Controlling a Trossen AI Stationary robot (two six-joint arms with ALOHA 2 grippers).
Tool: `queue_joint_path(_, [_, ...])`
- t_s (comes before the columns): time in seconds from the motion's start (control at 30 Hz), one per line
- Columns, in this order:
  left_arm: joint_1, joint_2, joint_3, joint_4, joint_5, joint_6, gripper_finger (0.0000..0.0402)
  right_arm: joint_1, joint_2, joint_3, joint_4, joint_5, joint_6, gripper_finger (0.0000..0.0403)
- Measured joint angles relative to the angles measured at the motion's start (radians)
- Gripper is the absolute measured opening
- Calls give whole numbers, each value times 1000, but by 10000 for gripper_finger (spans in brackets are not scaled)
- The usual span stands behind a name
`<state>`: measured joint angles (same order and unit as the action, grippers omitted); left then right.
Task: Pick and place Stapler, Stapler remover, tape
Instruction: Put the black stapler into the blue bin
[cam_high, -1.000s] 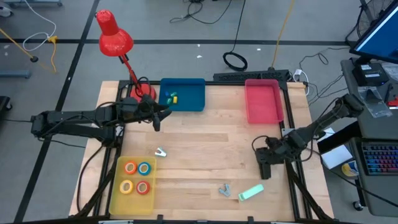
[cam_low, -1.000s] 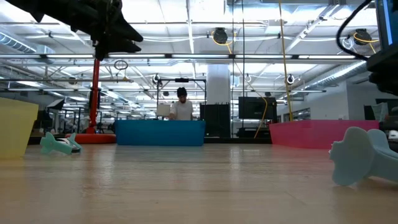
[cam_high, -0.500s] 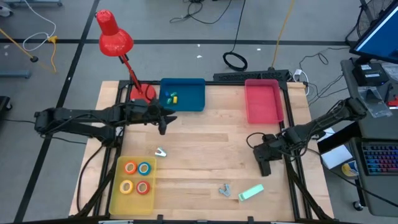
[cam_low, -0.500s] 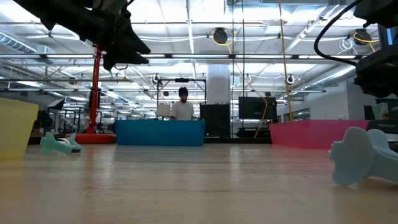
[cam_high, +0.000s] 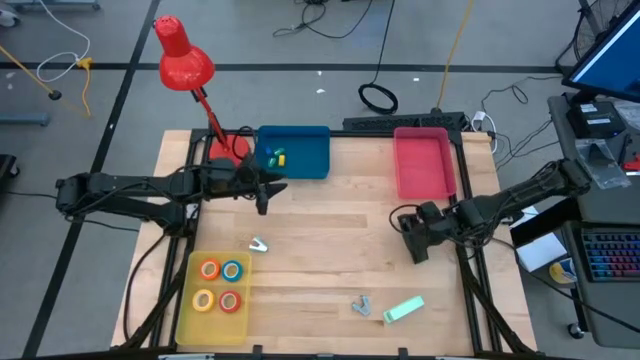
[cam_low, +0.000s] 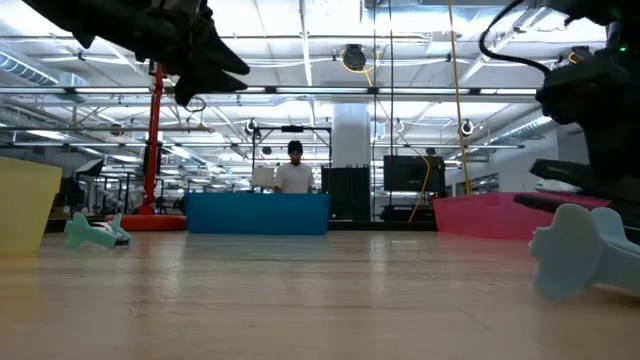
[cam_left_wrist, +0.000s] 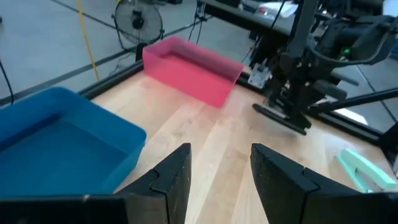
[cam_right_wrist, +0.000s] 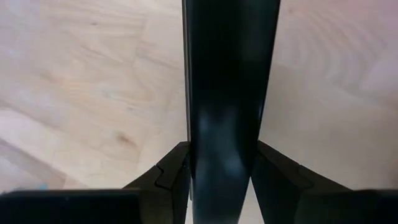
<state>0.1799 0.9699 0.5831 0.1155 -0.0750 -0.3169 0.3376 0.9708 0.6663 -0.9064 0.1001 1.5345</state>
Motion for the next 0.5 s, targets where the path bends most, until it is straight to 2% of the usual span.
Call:
queue_joint_path(0.13, [0,0,-1,34,8,3,168,-65,34,31,18,-2,-141,128])
queue_joint_path(0.27, [0,11,-1,108,61,25,168,-149,87,82,61,-12,-318,128])
queue_joint_path(0.5, [-1,77,55,150,154,137,168,-292,229,248,90,-17,-654,128])
